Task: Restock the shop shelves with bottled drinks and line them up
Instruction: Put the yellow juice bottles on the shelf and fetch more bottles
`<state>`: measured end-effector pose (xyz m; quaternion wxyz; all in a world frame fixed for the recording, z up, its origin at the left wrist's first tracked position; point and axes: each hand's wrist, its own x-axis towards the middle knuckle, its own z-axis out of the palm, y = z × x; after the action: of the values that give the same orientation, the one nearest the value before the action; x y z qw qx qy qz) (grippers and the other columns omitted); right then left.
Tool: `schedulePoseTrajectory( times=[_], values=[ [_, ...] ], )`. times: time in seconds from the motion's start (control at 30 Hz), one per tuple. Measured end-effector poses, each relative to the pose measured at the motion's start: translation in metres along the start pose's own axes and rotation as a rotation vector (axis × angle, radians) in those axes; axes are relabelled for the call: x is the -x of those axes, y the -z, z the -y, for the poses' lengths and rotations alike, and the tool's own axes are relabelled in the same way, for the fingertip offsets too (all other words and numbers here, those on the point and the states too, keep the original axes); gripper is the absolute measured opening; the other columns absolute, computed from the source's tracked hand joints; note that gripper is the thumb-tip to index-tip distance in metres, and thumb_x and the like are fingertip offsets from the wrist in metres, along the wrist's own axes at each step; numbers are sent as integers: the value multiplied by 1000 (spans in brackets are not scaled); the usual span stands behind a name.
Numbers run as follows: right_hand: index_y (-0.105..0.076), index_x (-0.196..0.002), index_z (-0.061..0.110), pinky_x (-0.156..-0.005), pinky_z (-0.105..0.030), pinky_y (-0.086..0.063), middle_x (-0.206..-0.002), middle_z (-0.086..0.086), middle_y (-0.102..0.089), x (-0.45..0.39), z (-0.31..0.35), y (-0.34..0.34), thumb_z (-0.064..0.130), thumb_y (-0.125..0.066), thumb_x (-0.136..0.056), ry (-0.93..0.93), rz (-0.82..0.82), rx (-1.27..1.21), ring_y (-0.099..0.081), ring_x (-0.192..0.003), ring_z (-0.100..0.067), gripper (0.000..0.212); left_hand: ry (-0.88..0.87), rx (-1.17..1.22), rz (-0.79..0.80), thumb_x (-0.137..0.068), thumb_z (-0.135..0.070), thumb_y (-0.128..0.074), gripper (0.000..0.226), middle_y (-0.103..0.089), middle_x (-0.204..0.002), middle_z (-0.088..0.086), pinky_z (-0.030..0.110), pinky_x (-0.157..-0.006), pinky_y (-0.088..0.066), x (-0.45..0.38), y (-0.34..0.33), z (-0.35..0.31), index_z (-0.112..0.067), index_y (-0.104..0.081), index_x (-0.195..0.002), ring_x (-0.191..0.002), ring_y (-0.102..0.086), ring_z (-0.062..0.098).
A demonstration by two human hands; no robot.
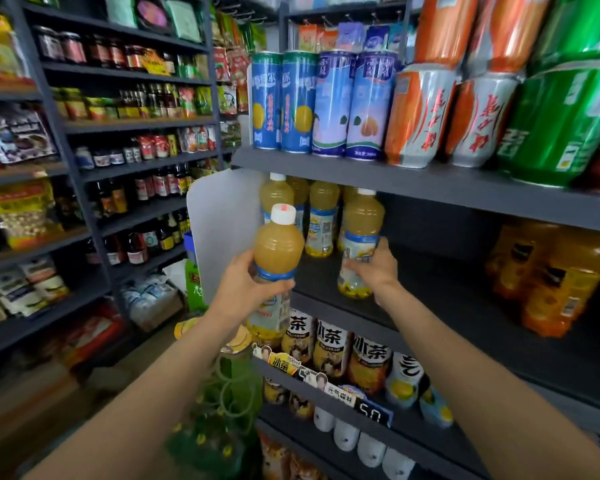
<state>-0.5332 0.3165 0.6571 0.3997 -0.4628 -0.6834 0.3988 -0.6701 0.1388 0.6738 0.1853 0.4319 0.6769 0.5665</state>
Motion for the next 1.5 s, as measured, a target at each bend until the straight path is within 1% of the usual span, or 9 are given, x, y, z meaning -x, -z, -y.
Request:
schedulePoseTrajectory(
  times=[0.2, 0.33, 0.6, 0.8, 1.03, 1.2, 1.37, 1.43, 1.5],
  values=[
    [-39, -120, 3, -91, -39, -44, -123, -16, -54, -49, -17, -43, 17, -73, -78, 51, -117, 82, -52, -115, -33, 56, -36, -59, -37, -65, -18, -82, 46, -59, -109, 9, 42, -85, -52, -50, -28, 7, -20, -55, -102, -99, -59, 22],
    [-37, -129, 7, -96, -44, -38, -134, -13, -45, -71, -17, -41, 32, -71, -79, -11, -170, 361, -39, -123, -36, 66, -100, -113, -75, -65, -17, -82, 48, -51, -109, 6, 37, -84, -50, -73, -47, 9, -10, -57, -104, -99, -55, 18],
    [-30, -134, 7, -96, -42, -41, -138, -16, -36, -80, -10, -43, 31, -74, -76, -54, -79, 341, -40, -126, -34, 76, -68, -70, -116, -66, -20, -82, 44, -60, -111, 10, 42, -90, -50, -107, -78, 14, -14, -58, -102, -102, -57, 19],
    [-28, -138, 7, -98, -30, -37, -141, -16, -28, -52, -24, -6, 18, -68, -83, -46, 11, 246, -39, -126, -30, 69, -44, -268, -100, -73, -23, -77, 60, -58, -121, 13, 38, -93, -45, -127, -87, 21, -5, -46, -122, -112, -55, 28],
    [-37, -132, 6, -91, -23, -37, -134, -16, -38, 3, -21, 29, 15, -65, -85, 39, -48, 248, -46, -119, -26, 55, 97, -540, -62, -83, -15, -66, 68, -41, -133, 22, 43, -94, -38, -79, -101, 41, -2, -26, -137, -119, -45, 39],
    [-47, -121, 6, -78, -15, -34, -121, -11, -49, 77, -43, 45, 12, -61, -85, 132, -72, 341, -52, -103, -19, 39, -154, -319, -245, -83, -6, -56, 42, -43, -123, 20, 37, -89, -38, 0, -107, 65, 2, -43, -122, -109, -47, 35],
    [-45, -120, 4, -72, -32, -45, -105, -10, -56, 168, -100, 35, 10, -56, -88, 229, 135, 529, -52, -80, -20, 34, -84, -312, -67, -91, -10, -51, 42, -41, -132, 19, 26, -91, -39, 108, -115, 121, 0, -38, -130, -109, -46, 25],
    [-43, -122, 5, -73, -41, -48, -107, -14, -56, 203, -132, 29, 12, -54, -90, 252, 324, 653, -56, -83, -25, 34, -27, -330, 38, -91, -10, -52, 40, -46, -126, 16, 25, -80, -42, 150, -116, 158, -1, -40, -128, -96, -50, 20],
    [-41, -129, 8, -79, -36, -45, -119, -12, -51, 236, -175, 23, 14, -54, -90, 186, 549, 739, -54, -100, -27, 41, 40, -362, 176, -88, -7, -54, 37, -53, -115, 13, 26, -74, -42, 190, -116, 201, -4, -44, -123, -93, -55, 23]
  ],
)
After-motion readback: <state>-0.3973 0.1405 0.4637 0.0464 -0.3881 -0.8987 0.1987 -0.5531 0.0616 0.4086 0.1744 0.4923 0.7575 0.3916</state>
